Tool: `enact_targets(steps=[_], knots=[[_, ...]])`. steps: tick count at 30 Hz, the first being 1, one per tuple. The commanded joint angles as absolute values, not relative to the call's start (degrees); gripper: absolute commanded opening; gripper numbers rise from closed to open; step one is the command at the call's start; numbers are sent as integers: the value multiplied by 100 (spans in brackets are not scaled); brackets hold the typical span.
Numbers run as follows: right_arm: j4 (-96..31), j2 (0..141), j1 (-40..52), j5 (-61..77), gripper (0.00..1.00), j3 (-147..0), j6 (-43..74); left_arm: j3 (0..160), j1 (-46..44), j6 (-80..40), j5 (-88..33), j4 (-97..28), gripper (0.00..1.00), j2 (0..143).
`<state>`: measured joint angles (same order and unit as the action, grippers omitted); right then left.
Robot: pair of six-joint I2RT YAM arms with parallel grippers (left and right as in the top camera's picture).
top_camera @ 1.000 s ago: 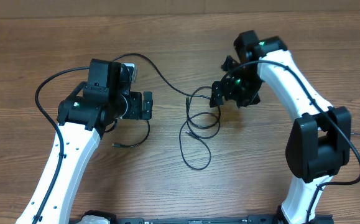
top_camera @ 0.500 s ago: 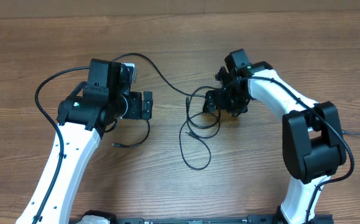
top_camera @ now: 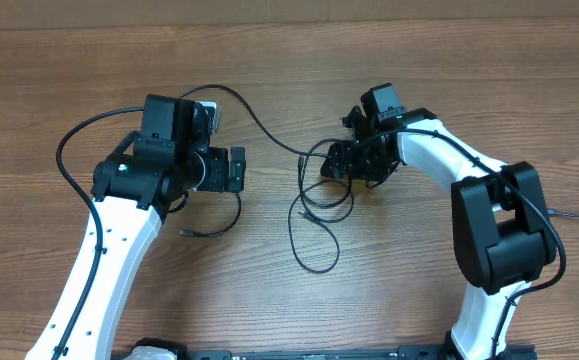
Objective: Untangle cables
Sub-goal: 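Move the right gripper back to the cable pile and grasp a cable, then pull the grasped cable up and to the right, separating it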
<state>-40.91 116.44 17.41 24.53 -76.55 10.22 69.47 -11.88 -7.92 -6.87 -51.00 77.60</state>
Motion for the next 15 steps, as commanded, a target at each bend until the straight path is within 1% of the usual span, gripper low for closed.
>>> enact_targets(steps=[1, 4, 6, 9, 10, 11, 12, 15], knots=[[-4014, 11893, 1900, 2687, 64, -7607, 1026, 6989, -1164, -770, -709, -5076, 100, 7789], [-3887, 12090, 1944, 2665, 42, -7607, 1028, 6989, -1164, -770, -709, -5076, 100, 7789], [-3793, 12090, 1944, 2665, 39, -7607, 1028, 6989, -1164, -770, -709, -5076, 100, 7789], [-3636, 12092, 1944, 2668, 24, -7607, 1035, 6989, -1164, -770, -709, -5076, 100, 7789], [-3618, 12092, 1944, 2668, 18, -7607, 1052, 6989, -1164, -770, -709, -5076, 100, 7789], [-3610, 12092, 1944, 2668, 8, -7607, 1052, 6989, -1164, -770, -709, -5076, 100, 7789], [-3610, 12092, 1944, 2668, 4, -7607, 1050, 6989, -1164, -770, -709, -5076, 100, 7789], [-3688, 12088, 1905, 2670, 4, -7653, 1052, 6989, -1164, -770, -709, -5076, 100, 7789]])
